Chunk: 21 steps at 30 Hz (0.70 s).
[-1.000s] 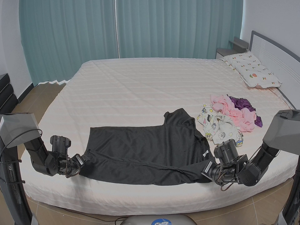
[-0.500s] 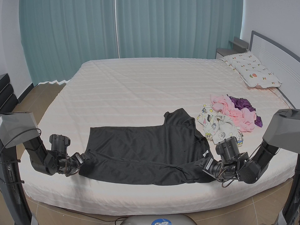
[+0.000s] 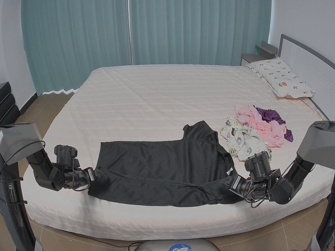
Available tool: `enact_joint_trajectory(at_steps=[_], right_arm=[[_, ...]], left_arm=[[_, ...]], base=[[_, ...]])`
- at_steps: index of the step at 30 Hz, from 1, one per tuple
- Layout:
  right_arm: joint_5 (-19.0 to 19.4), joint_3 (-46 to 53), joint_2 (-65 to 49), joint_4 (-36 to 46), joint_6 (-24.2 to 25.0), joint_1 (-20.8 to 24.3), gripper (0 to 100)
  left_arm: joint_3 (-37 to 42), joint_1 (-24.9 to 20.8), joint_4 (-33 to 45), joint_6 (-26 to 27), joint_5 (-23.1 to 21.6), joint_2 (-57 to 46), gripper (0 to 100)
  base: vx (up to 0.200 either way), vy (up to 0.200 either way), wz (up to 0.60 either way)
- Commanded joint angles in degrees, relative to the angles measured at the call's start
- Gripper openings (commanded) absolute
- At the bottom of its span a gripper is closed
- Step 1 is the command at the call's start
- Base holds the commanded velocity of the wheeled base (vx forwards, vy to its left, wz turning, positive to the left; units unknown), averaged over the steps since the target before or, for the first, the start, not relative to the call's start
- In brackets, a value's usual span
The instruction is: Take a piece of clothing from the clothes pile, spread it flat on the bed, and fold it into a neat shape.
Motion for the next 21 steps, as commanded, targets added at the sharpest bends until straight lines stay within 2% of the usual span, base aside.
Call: enact_joint_trajectory(at_steps=[1, 3, 4, 10, 13, 19, 21], right_arm=[[0.0, 0.5, 0.1, -0.1, -0.1, 0.0, 100], [0.0, 0.5, 0.1, -0.1, -0.1, 0.0, 100], [0.0, 0.5, 0.0, -0.1, -0.1, 0.0, 100], [0.2, 0.5, 0.0, -0.1, -0.2, 0.0, 100], [0.7, 0.9, -0.1, 0.0, -0.1, -0.3, 100], [0.7, 1.1, 0.2, -0.1, -0.1, -0.4, 100], [0.7, 1.2, 0.1, -0.1, -0.2, -0.4, 100]], left_arm=[[-1.0, -0.2, 0.3, 2.2, -0.5, 1.7, 100], [-0.7, -0.1, 0.2, 3.5, 0.0, 2.7, 100], [-0.7, 0.0, 0.1, 3.8, 0.1, 3.0, 0], [-0.5, 0.9, 0.1, 4.2, 0.6, 3.9, 0], [1.4, 1.5, 0.2, 5.2, 4.5, 3.5, 0], [3.7, 1.5, 0.1, 6.4, 5.8, 2.1, 0], [4.5, 1.5, -0.1, 6.5, 7.8, 1.3, 0]], base=[[0.0, 0.0, 0.0], [0.0, 0.0, 0.0], [0.0, 0.0, 0.0], [0.0, 0.0, 0.0], [0.0, 0.0, 0.0], [0.0, 0.0, 0.0], [0.0, 0.0, 0.0]])
